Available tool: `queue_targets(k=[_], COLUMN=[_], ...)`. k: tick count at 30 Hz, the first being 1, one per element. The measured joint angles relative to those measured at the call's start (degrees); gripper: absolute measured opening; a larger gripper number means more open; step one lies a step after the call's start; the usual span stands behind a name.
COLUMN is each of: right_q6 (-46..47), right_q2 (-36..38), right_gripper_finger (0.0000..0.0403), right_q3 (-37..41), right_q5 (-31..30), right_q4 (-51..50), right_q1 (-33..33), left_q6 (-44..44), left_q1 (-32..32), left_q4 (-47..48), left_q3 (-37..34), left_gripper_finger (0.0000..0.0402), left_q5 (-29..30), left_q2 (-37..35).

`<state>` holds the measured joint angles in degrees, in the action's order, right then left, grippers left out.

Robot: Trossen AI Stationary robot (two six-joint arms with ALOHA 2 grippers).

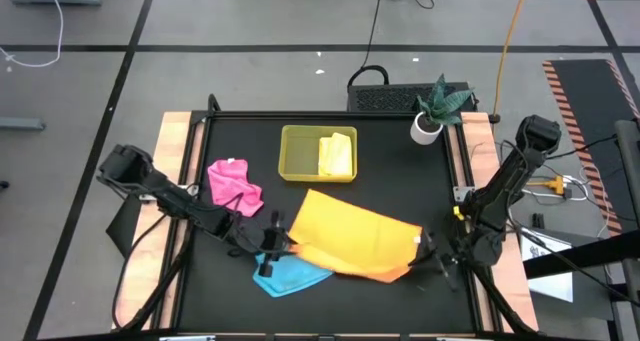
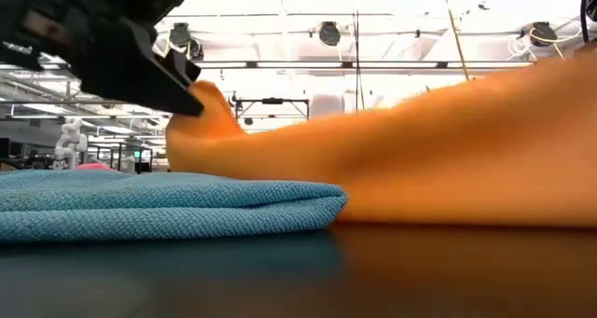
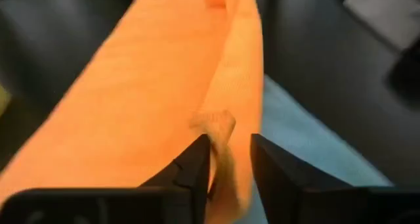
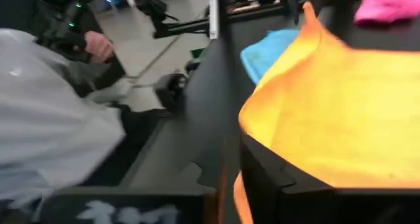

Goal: Fold microfiber towels
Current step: Fold the orange microfiber cloth

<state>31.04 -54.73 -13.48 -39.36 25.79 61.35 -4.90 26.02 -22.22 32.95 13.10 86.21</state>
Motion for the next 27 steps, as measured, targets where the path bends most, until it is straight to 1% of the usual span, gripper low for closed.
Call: queue_targets(k=[3,5,6,9,12,14,15,18,20,21,22,24,27], right_q6=[0.7,-1.8,-3.8,-4.9,-0.5,0.9,0.9,-1.8,-5.0,-6.8,-8.7,-12.2,-17.6], right_q2=[0.2,0.2,0.3,0.1,-1.7,-4.4,-6.2,-12.3,-16.5,-18.6,-20.8,-24.8,-30.2], right_gripper_finger=[0.0075,0.0097,0.0106,0.0127,0.0131,0.0127,0.0125,0.0116,0.011,0.0106,0.0102,0.0094,0.0083], right_q3=[0.0,0.0,0.0,0.0,0.0,0.0,0.0,-1.4,-3.8,-5.4,-7.1,-10.5,-15.6], right_q5=[3.5,4.9,5.0,5.0,5.4,8.9,11.7,20.1,25.0,26.6,27.8,29.0,30.3], right_q4=[3.1,6.3,7.4,5.5,2.6,3.5,5.2,11.3,12.7,12.6,12.3,11.4,10.4], right_q1=[-0.6,-1.3,-1.8,-4.9,-11.0,-15.6,-17.9,-23.9,-26.6,-27.6,-28.6,-30.2,-32.4], left_q6=[-1.0,-1.6,-1.9,-5.8,-16.2,-23.0,-24.7,-25.0,-26.4,-28.2,-29.9,-32.3,-32.8], left_q1=[0.5,1.2,1.7,2.9,3.9,4.5,5.2,8.1,9.8,10.5,11.1,12.5,13.4], left_q4=[0.2,1.6,4.0,17.6,33.3,38.8,38.7,33.4,32.0,32.1,32.4,32.8,32.4], left_q3=[1.4,2.7,3.5,6.6,9.9,11.6,12.2,13.0,12.9,12.9,12.9,12.7,12.3], left_gripper_finger=[0.0139,0.0151,0.0156,0.016,0.0158,0.0151,0.0147,0.013,0.0119,0.0113,0.0108,0.0099,0.0087], left_q5=[-3.1,-3.7,-3.7,-3.5,-1.3,-1.1,-1.4,-5.0,-7.9,-8.4,-8.3,-6.1,-2.3], left_q2=[-1.1,-1.6,-1.6,-1.6,-1.6,-1.6,-1.6,-1.6,-1.6,-1.6,-1.6,-1.6,0.1])
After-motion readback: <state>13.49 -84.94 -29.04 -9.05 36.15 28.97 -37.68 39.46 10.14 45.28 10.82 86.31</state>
